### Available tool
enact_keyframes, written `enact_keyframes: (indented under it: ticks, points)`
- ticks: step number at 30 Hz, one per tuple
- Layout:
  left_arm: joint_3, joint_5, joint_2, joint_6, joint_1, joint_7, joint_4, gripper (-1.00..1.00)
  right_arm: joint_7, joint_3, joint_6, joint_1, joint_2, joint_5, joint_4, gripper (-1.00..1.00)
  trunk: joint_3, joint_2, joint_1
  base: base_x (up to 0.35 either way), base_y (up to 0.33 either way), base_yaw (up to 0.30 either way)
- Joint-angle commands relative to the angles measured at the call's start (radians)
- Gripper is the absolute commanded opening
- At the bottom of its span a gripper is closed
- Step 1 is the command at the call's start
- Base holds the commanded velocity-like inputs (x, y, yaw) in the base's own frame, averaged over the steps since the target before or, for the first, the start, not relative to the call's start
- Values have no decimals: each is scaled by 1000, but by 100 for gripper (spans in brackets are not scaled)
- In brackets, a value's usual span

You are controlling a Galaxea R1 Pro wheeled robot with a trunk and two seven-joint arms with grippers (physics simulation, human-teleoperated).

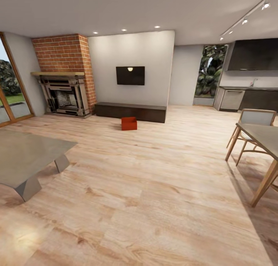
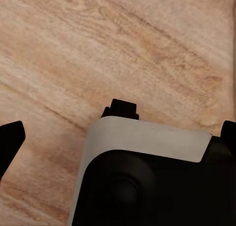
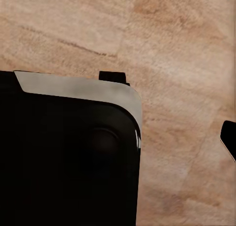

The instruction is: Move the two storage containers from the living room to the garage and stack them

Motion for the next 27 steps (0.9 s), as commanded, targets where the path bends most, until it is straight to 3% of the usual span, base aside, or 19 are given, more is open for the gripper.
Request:
enact_keyframes:
  ticks: [1, 27]
  points:
    - [-1, 5, 0, -3, -1, 1, 1, 100, -2, 8, -5, -1, 0, -6, 3, 100, -1, 0, 1, 322, 0, 0]
    - [-1, 5, 0, -3, -1, 1, 1, 100, -2, 8, -5, -1, 0, -6, 3, 100, -1, 0, 1, 322, 0, 0]
